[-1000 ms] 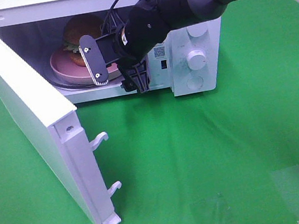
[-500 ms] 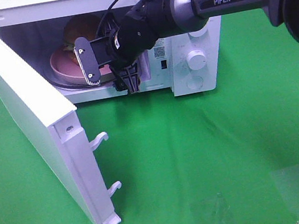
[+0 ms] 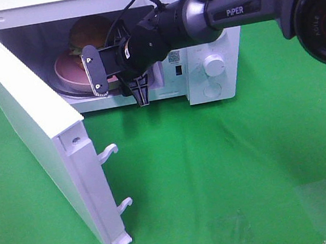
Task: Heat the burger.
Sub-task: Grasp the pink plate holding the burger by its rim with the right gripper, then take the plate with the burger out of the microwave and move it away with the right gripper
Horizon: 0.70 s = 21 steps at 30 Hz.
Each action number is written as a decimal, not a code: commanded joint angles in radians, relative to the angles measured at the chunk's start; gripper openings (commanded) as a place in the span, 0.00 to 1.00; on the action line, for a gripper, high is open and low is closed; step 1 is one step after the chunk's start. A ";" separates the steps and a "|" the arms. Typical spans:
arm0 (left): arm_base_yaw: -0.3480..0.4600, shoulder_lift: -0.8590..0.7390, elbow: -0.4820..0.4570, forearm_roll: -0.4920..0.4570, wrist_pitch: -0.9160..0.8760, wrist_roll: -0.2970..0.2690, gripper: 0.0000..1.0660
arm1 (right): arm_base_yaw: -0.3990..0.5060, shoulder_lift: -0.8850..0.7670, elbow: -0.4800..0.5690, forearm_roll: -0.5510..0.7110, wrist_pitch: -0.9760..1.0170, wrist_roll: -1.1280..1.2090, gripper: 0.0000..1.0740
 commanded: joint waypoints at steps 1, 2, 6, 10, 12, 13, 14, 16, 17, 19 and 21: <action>0.003 -0.016 0.001 0.004 -0.009 -0.001 0.88 | 0.001 0.010 0.007 0.035 0.025 -0.013 0.42; 0.003 -0.016 0.001 0.004 -0.009 -0.001 0.88 | 0.002 0.010 0.007 0.049 0.025 -0.013 0.31; 0.003 -0.016 0.001 0.004 -0.009 -0.001 0.88 | 0.013 0.006 0.007 0.071 0.025 -0.021 0.10; 0.003 -0.016 0.001 0.004 -0.009 -0.001 0.88 | 0.025 0.001 0.007 0.105 0.029 -0.051 0.00; 0.003 -0.016 0.001 0.004 -0.009 -0.001 0.88 | 0.034 -0.001 0.007 0.150 0.037 -0.083 0.00; 0.003 -0.016 0.001 0.005 -0.009 -0.001 0.88 | 0.035 -0.007 0.007 0.182 0.047 -0.117 0.00; 0.003 -0.016 0.001 0.005 -0.009 -0.001 0.88 | 0.035 -0.007 0.007 0.182 0.047 -0.117 0.00; 0.003 -0.016 0.001 0.005 -0.009 -0.001 0.88 | 0.036 -0.013 0.007 0.223 0.066 -0.164 0.00; 0.003 -0.016 0.001 0.005 -0.009 -0.001 0.88 | 0.042 -0.020 0.007 0.255 0.088 -0.201 0.00; 0.003 -0.016 0.001 0.005 -0.009 -0.001 0.88 | 0.045 -0.031 0.008 0.263 0.122 -0.236 0.00; 0.003 -0.016 0.001 0.005 -0.009 -0.001 0.88 | 0.047 -0.038 0.008 0.283 0.150 -0.262 0.00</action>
